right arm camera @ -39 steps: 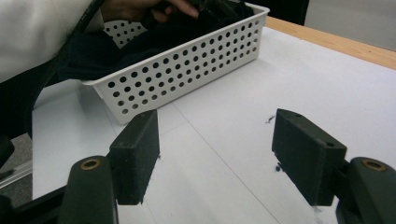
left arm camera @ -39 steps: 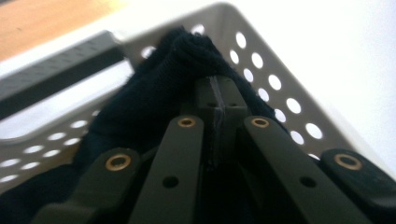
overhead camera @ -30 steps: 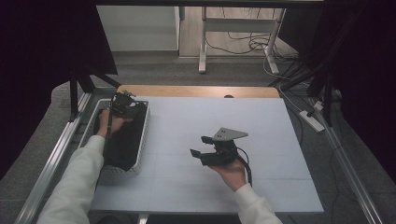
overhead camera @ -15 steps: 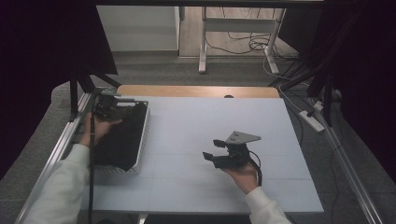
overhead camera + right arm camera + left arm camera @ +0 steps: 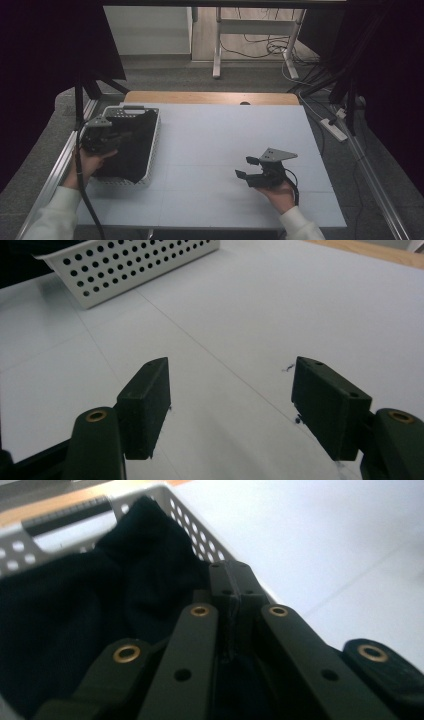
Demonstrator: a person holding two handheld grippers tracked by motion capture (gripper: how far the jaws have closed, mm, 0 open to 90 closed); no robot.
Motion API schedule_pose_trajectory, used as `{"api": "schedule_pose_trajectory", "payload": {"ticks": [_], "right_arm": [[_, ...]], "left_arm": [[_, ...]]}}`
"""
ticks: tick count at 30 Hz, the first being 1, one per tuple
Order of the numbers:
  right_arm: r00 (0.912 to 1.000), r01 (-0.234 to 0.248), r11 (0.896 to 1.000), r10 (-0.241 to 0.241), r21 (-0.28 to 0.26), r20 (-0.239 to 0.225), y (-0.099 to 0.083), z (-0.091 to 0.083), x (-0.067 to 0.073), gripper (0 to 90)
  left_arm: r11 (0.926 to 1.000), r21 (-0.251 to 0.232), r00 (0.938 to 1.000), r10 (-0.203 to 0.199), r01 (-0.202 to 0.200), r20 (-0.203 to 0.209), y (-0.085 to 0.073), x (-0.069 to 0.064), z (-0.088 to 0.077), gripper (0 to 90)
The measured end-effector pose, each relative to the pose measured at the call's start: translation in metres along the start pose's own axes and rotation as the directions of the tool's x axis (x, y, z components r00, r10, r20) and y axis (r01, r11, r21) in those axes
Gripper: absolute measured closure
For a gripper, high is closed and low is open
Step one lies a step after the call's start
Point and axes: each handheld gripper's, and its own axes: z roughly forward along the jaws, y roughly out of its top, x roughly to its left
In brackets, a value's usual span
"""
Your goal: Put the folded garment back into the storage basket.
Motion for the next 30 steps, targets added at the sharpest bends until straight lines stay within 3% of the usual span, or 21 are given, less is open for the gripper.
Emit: {"api": "schedule_pose_trajectory", "payload": {"ticks": [6,13,17,19,22,25,28,30], "right_arm": [[1.0000,-0.003,1.000,0.003,0.010,0.003,-0.005,-0.003,-0.002,31.5],[0.9999,-0.008,1.000,0.008,0.013,0.006,-0.007,-0.004,-0.003,31.3],[0.9999,-0.013,1.000,0.013,0.017,0.003,-0.008,-0.004,-0.004,31.1],[0.9999,-0.014,1.000,0.014,0.018,0.003,-0.009,-0.003,-0.005,31.0],[0.9999,-0.016,1.000,0.016,0.021,0.004,-0.010,-0.003,-0.005,31.0],[0.9999,-0.015,1.000,0.015,0.019,0.004,-0.010,-0.004,-0.006,31.0],[0.9999,-0.011,1.000,0.011,0.019,0.005,-0.010,-0.005,-0.006,30.9],[0.9999,-0.013,1.000,0.013,0.018,0.006,-0.010,-0.005,-0.007,30.9]], "left_arm": [[1.0000,-0.002,1.0000,-0.007,0.007,-0.006,-0.026,-0.007,-0.023,88.2],[0.9997,0.023,0.9990,-0.005,0.006,-0.044,-0.051,-0.010,-0.043,88.2],[0.9988,0.043,0.9984,-0.020,0.022,-0.053,-0.065,-0.010,-0.046,88.2],[0.9974,0.066,0.9964,-0.023,0.029,-0.081,-0.073,-0.008,-0.045,88.2],[0.9953,0.074,0.9939,-0.057,0.064,-0.095,-0.084,-0.002,-0.043,88.2],[0.9927,0.078,0.9906,-0.084,0.092,-0.108,-0.090,0.006,-0.043,88.3],[0.9905,0.105,0.9873,-0.074,0.089,-0.141,-0.093,0.009,-0.039,88.3],[0.9889,0.103,0.9856,-0.092,0.107,-0.142,-0.095,0.012,-0.037,88.3]]}}
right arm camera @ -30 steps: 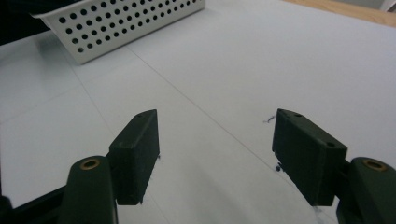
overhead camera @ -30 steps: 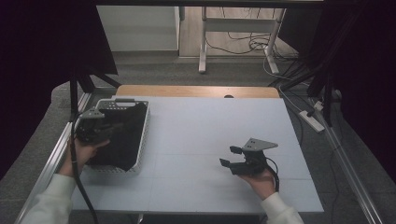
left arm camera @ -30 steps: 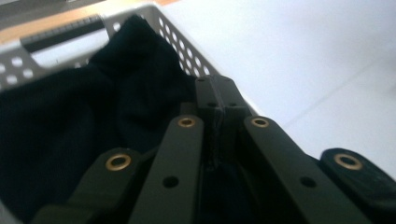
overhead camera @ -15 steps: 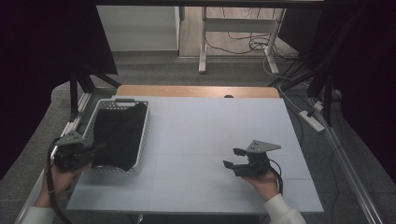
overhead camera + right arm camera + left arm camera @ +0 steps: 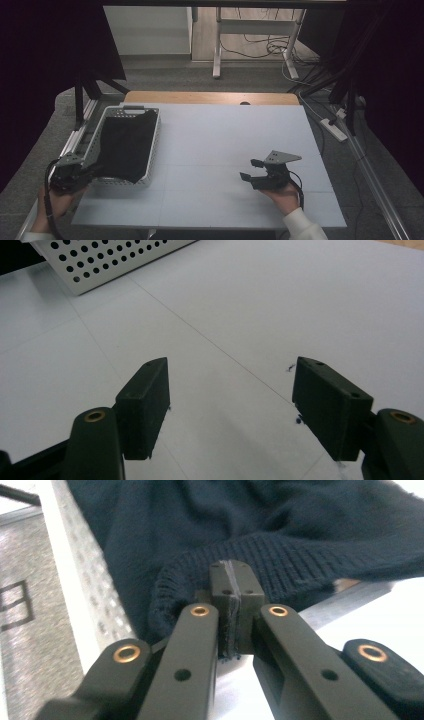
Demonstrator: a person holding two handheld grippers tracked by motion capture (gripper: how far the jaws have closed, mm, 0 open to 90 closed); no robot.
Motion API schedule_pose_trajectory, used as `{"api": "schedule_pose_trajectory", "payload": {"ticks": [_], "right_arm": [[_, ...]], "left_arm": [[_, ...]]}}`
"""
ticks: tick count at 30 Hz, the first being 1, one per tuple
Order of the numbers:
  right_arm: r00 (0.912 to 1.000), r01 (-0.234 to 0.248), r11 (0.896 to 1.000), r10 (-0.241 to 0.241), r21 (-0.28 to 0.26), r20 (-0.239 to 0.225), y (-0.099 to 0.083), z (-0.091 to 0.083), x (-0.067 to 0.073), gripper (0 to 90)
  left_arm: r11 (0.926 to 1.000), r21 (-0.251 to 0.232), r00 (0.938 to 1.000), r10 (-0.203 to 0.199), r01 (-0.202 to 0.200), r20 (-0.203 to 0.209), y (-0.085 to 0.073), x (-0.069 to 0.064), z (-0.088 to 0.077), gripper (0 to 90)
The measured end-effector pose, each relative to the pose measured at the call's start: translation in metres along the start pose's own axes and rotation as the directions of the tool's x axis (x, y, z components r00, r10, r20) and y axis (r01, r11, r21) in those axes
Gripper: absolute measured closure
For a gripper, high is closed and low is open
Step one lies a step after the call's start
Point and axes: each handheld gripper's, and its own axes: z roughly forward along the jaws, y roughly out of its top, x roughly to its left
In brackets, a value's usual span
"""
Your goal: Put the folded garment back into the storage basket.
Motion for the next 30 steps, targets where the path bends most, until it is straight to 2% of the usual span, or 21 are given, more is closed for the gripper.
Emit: {"api": "schedule_pose_trajectory", "payload": {"ticks": [4,6,11,15,19,23,26,28,29,30], "right_arm": [[1.0000,-0.007,1.000,0.007,0.004,-0.003,-0.001,0.000,-0.001,30.9],[1.0000,0.004,1.000,-0.004,0.008,-0.003,-0.002,0.000,0.000,30.9],[1.0000,0.005,1.000,-0.005,0.006,0.003,-0.003,-0.004,0.001,30.9],[1.0000,-0.001,1.000,0.001,-0.003,0.008,-0.005,-0.009,-0.003,30.8],[0.9999,0.008,1.000,-0.008,-0.018,0.007,-0.007,-0.017,-0.005,30.6],[0.9993,0.034,0.999,-0.033,-0.020,0.016,-0.009,-0.024,-0.005,30.3],[0.9988,0.047,0.999,-0.047,-0.027,0.017,-0.012,-0.031,-0.007,30.2],[0.9986,0.051,0.998,-0.050,-0.031,0.013,-0.013,-0.034,-0.008,30.1],[0.9984,0.054,0.998,-0.054,-0.031,0.016,-0.013,-0.035,-0.009,30.0],[0.9983,0.057,0.998,-0.057,-0.033,0.016,-0.014,-0.037,-0.010,29.8]], "left_arm": [[0.9999,0.000,0.9999,-0.014,0.014,-0.005,-0.001,0.001,0.003,88.3],[0.9999,-0.012,1.0000,-0.009,0.009,-0.003,0.001,-0.001,0.001,88.3],[0.9961,-0.088,0.9999,0.006,-0.005,0.012,0.008,-0.013,-0.011,88.3],[0.9877,-0.154,0.9989,0.031,-0.025,0.036,0.018,-0.025,-0.017,88.3],[0.9771,-0.208,0.9970,0.057,-0.045,0.053,0.028,-0.039,-0.014,88.3],[0.9680,-0.243,0.9933,0.085,-0.064,0.078,0.036,-0.055,-0.005,88.2],[0.9643,-0.256,0.9909,0.096,-0.069,0.094,0.042,-0.064,0.001,87.6],[0.9628,-0.261,0.9895,0.101,-0.071,0.104,0.046,-0.070,0.005,82.5],[0.9624,-0.260,0.9880,0.109,-0.078,0.109,0.047,-0.073,0.007,76.9],[0.9620,-0.259,0.9870,0.118,-0.086,0.109,0.049,-0.077,0.009,67.0]]}}
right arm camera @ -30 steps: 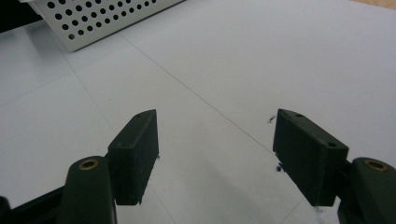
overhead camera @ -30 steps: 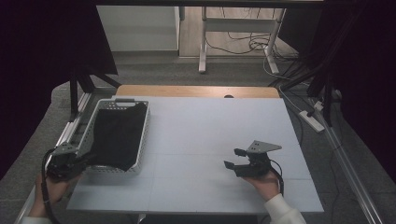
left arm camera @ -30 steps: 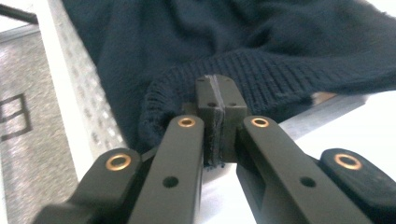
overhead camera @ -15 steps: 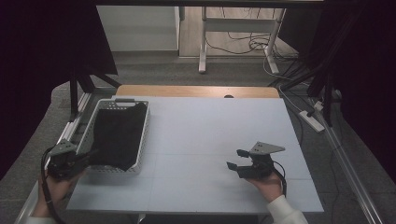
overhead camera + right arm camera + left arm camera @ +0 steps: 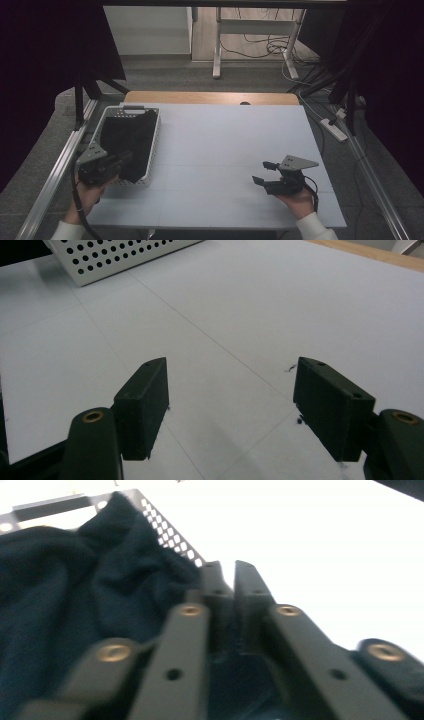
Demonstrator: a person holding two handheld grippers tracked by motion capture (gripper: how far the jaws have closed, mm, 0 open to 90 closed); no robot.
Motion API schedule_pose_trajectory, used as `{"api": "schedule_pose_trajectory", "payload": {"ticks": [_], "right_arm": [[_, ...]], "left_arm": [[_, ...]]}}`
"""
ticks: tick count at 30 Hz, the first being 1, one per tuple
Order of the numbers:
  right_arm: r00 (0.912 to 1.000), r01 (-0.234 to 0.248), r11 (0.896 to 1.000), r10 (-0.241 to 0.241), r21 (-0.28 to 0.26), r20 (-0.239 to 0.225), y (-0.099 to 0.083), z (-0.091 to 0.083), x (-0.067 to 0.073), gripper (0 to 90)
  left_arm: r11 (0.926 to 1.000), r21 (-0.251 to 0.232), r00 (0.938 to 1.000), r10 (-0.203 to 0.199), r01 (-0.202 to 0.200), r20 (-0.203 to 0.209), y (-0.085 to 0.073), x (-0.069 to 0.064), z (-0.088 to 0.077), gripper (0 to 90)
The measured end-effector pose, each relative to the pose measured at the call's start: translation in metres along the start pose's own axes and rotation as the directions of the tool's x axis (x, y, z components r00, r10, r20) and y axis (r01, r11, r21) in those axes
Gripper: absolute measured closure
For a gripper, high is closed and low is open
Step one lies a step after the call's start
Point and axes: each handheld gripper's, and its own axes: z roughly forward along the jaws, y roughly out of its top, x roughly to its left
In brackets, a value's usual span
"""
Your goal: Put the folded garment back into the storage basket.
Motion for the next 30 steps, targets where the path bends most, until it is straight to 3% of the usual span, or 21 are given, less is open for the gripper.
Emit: {"api": "schedule_pose_trajectory", "payload": {"ticks": [2,4,14,17,30], "right_arm": [[1.0000,0.008,1.000,-0.008,-0.001,0.004,0.000,-0.004,-0.002,29.3],[0.9999,0.014,1.000,-0.014,-0.006,0.010,0.000,-0.009,-0.004,28.8],[0.9990,0.036,0.999,-0.035,-0.032,0.029,-0.002,-0.035,-0.012,27.9],[0.9987,0.040,0.998,-0.039,-0.038,0.035,-0.002,-0.040,-0.014,27.9],[0.9982,0.049,0.998,-0.047,-0.049,0.036,-0.001,-0.045,-0.013,27.8]], "left_arm": [[1.0000,-0.008,0.9999,0.004,-0.004,-0.012,0.002,-0.008,0.005,48.7],[0.9999,-0.007,0.9998,0.009,-0.009,-0.018,0.003,-0.015,0.009,37.4],[0.9989,0.021,0.9987,0.042,-0.042,0.028,0.003,-0.041,0.030,31.5],[0.9976,0.028,0.9978,0.062,-0.063,0.025,0.005,-0.046,0.033,31.1],[0.9978,0.024,0.9980,0.061,-0.062,0.016,0.006,-0.046,0.034,29.0]]}}
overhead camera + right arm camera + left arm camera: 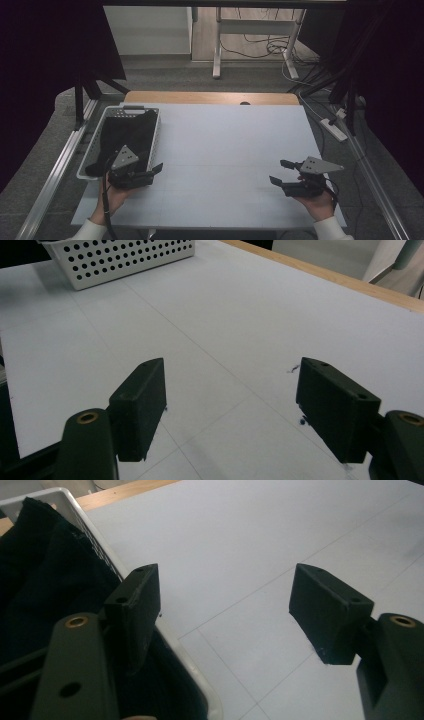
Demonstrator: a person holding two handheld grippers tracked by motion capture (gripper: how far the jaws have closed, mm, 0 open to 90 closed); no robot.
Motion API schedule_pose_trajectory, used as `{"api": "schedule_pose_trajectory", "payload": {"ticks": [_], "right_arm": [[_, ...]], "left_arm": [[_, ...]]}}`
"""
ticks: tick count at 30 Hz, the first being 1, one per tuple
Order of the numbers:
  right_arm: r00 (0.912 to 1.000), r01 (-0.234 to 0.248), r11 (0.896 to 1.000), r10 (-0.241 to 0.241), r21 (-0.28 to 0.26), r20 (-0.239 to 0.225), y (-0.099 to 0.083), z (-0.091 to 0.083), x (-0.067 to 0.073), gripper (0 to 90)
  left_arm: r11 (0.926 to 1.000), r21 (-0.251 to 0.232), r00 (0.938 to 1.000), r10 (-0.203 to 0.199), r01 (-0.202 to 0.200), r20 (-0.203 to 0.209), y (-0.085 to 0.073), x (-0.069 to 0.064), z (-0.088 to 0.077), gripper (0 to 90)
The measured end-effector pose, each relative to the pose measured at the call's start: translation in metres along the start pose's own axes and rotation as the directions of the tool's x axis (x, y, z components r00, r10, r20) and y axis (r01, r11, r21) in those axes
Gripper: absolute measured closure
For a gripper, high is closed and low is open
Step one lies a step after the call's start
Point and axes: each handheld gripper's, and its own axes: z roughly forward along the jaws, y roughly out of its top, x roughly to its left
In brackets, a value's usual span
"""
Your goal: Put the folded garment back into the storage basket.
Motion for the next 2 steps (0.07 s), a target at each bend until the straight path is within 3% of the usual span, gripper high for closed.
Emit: {"api": "schedule_pose_trajectory", "payload": {"ticks": [2], "right_arm": [[1.0000,0.003,1.000,-0.003,0.001,0.003,0.0002,0.0001,0.0006,27.9]], "left_arm": [[1.0000,-0.001,1.0000,0.000,0.000,-0.002,-0.0001,0.0005,-0.0008,29.0]]}}
